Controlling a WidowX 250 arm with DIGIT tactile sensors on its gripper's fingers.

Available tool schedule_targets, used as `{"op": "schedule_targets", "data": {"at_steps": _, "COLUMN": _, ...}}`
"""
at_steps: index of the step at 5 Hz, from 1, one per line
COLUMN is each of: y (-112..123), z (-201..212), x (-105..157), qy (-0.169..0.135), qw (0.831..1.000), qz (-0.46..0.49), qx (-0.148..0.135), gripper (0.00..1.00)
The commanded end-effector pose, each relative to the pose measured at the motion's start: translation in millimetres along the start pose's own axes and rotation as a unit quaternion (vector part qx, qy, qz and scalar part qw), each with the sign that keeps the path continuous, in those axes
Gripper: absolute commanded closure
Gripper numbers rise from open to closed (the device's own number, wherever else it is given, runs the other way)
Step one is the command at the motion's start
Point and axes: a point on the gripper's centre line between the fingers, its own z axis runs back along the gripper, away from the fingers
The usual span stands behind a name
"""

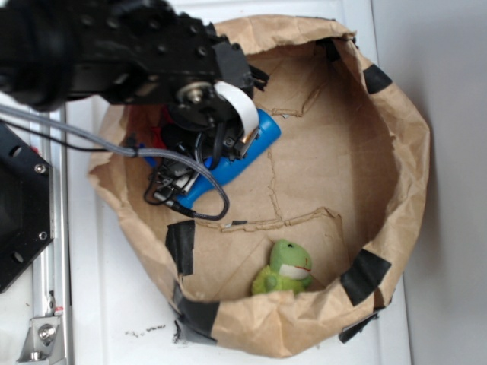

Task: Grab the red paper.

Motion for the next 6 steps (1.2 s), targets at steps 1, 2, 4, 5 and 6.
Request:
{"op": "schedule_targets", "data": {"at_steps": 1, "y": 4.4, "z": -19.3, "x": 2.2, "qy": 0.008, "qw": 1.000, "qz": -0.015, "qx": 0.007, "gripper": 0.00}}
{"op": "schedule_targets", "data": {"at_steps": 2, "y": 2.8, "z": -18.4, "x": 3.1, "qy": 0.007, "qw": 1.000, "qz": -0.017, "qx": 0.010, "gripper": 0.00}}
{"op": "schedule_targets", "data": {"at_steps": 4, "y": 0.1, "z": -19.0, "x": 2.2, "qy": 0.011, "qw": 1.000, "qz": -0.003, "qx": 0.010, "gripper": 1.00}}
{"op": "schedule_targets", "data": {"at_steps": 5, "y": 1.1, "z": -15.5, "x": 1.8, "qy": 0.010, "qw": 1.000, "qz": -0.001, "qx": 0.019, "gripper": 1.00}}
{"op": "schedule_targets", "data": {"at_steps": 6, "y": 0.5, "z": -13.0, "x": 1.6, "qy": 0.008, "qw": 1.000, "qz": 0.003, "qx": 0.022, "gripper": 1.00}}
